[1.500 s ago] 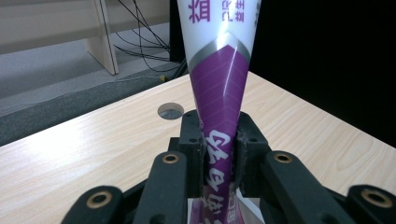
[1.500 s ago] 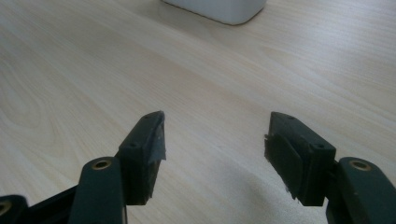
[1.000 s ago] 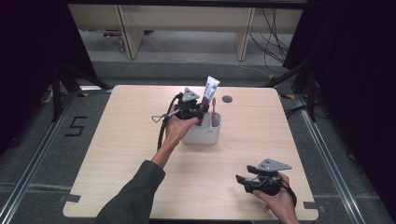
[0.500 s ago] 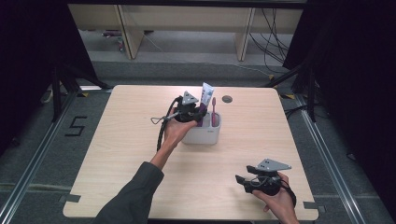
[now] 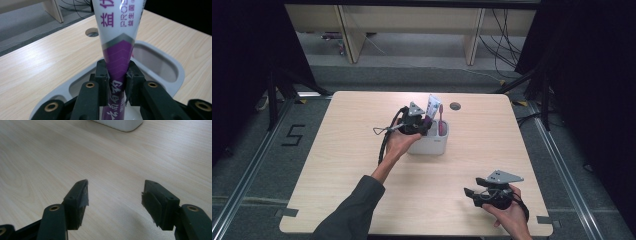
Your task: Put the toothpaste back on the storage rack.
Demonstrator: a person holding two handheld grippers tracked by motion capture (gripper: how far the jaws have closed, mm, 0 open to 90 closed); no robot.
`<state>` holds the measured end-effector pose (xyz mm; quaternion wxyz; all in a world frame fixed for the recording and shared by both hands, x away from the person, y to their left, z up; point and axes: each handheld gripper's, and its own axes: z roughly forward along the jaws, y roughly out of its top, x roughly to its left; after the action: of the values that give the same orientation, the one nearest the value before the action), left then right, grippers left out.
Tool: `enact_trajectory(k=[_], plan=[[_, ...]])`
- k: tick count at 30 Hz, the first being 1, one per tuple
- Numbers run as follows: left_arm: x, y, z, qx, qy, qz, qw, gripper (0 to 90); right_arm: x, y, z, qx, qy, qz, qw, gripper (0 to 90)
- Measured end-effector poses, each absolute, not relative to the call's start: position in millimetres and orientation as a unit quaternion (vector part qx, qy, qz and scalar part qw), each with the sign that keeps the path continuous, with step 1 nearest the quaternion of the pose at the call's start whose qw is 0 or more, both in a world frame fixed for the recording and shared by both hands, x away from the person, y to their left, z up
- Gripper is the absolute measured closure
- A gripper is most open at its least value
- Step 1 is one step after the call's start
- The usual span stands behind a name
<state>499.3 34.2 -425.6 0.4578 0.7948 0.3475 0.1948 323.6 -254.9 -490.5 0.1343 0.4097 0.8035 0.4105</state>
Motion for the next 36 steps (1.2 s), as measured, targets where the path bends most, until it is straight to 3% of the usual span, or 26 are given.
enact_trajectory(k=[5, 23, 36], plan=[[494.4, 36.3, -418.4, 0.802, 0.344, 0.177, 0.456, 64.4, 323.6, -254.6, -490.8, 0.41, 0.803, 0.41, 0.136, 38.2], [482.4, 53.3, -399.2, 0.798, 0.348, 0.179, 0.459, 51.5, 324.1, -254.3, -490.6, 0.408, 0.802, 0.415, 0.135, 38.0], [472.7, 57.7, -393.1, 0.799, 0.353, 0.173, 0.456, 34.4, 325.0, -254.6, -491.2, 0.407, 0.802, 0.416, 0.135, 37.9]])
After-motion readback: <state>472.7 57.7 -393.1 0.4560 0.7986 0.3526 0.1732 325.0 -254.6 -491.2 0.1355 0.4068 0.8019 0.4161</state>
